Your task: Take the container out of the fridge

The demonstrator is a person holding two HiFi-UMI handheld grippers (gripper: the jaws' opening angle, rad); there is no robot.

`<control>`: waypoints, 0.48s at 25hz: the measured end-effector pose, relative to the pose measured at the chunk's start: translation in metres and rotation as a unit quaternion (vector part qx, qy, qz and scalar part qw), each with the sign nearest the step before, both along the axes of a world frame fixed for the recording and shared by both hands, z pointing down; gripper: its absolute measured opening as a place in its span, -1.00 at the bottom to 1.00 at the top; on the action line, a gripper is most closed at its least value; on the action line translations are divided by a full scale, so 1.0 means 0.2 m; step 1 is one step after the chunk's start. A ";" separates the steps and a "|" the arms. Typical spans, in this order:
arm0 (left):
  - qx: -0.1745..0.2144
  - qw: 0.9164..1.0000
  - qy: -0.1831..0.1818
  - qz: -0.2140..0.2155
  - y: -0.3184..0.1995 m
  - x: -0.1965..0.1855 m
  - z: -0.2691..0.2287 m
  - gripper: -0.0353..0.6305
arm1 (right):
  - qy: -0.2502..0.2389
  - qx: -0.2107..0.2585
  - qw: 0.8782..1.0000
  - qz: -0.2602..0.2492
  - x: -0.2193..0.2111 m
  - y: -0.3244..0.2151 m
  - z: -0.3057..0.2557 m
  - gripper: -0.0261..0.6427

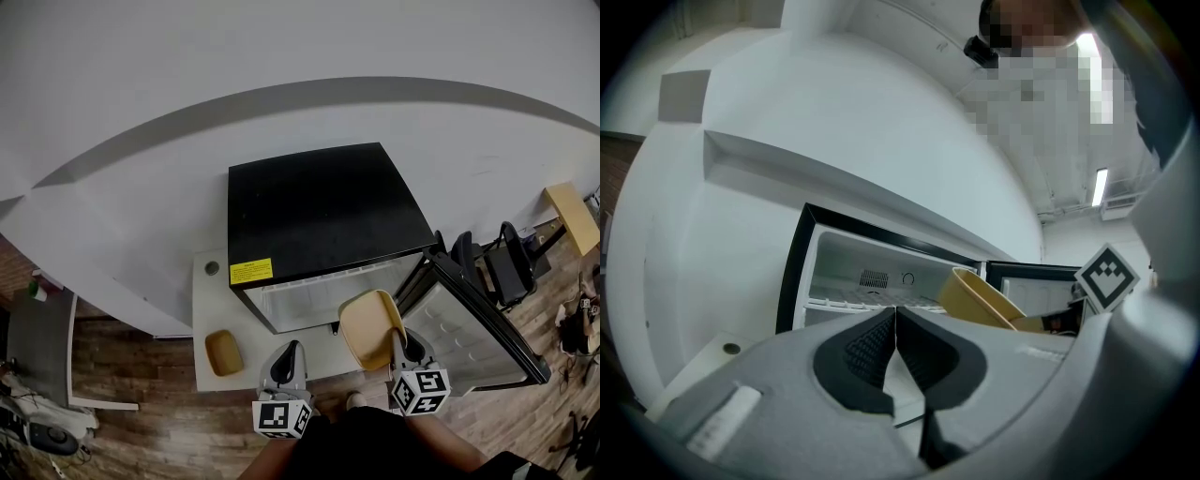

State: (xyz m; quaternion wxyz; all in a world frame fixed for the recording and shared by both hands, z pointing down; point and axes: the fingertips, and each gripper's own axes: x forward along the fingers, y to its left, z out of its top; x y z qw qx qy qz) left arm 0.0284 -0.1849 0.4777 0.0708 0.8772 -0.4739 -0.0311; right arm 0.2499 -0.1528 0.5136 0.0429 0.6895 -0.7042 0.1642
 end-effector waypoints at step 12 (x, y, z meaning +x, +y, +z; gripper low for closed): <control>-0.005 1.000 -0.011 0.021 0.01 0.08 0.04 -0.85 | -0.006 -0.006 1.000 0.008 0.03 -0.01 0.04 -0.84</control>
